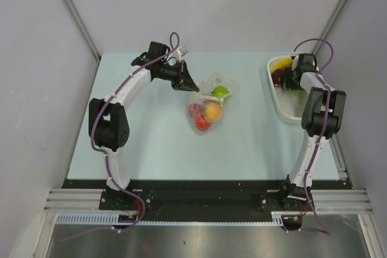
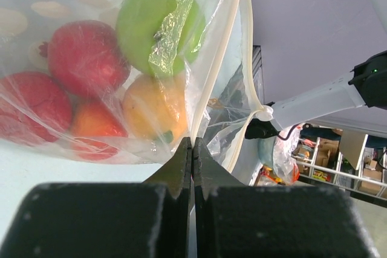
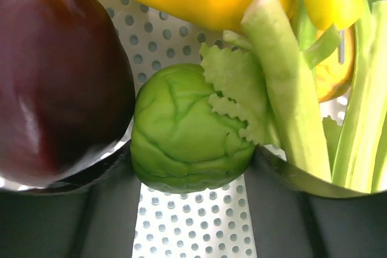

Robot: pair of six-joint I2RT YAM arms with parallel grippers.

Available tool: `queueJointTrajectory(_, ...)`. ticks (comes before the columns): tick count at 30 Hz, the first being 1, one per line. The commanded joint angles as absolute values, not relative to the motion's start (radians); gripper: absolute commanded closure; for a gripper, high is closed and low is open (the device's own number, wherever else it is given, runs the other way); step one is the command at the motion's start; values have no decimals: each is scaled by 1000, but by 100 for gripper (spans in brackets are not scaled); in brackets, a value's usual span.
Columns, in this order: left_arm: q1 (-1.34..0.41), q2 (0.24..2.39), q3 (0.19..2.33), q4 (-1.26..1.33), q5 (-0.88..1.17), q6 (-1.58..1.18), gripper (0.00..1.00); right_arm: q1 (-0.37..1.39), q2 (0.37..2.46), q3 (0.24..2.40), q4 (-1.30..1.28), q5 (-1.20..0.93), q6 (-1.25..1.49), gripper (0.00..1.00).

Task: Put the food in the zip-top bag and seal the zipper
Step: Pick up the fake fruit from the bin, then place the fake fruit in the zipper food storage bag.

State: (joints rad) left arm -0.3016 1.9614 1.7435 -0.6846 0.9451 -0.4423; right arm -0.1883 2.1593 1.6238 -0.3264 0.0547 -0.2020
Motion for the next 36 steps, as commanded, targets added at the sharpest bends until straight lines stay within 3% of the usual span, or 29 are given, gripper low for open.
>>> queueJointTrajectory(1,-295,1959,1796,-699,946,-403,100,-201,2089,1655,-377,-9,-181,50)
queueJointTrajectory(6,-295,1942,1792,-707,948,-390,100,-190,1840,1551,-391,-115,-163,72)
queueJointTrajectory(12,-298,1933,1792,-710,954,-380,100,-134,1636,1554,-402,-386,-134,89)
queueJointTrajectory(16,-304,1930,1796,-709,951,-374,100,54,1595,1559,-420,-593,-107,89)
queueJointTrajectory(23,-307,1922,1795,-718,945,-361,100,334,1660,1560,-429,-621,-150,86)
queueJointTrajectory(28,-307,1904,1790,-723,937,-354,100,414,1726,1568,-494,-597,-216,83)
queueJointTrajectory(31,-307,1896,1786,-726,934,-354,100,425,1741,1571,-537,-652,-261,70)
queueJointTrajectory(32,-307,1894,1783,-723,933,-354,100,426,1750,1583,-548,-664,-274,48)
queueJointTrajectory(33,-307,1894,1781,-719,936,-356,100,433,1758,1598,-581,-669,-281,35)
queueJointTrajectory(35,-307,1891,1773,-715,936,-354,100,433,1773,1637,-632,-664,-290,14)
queueJointTrajectory(36,-307,1891,1773,-716,936,-353,100,428,1776,1685,-678,-651,-281,11)
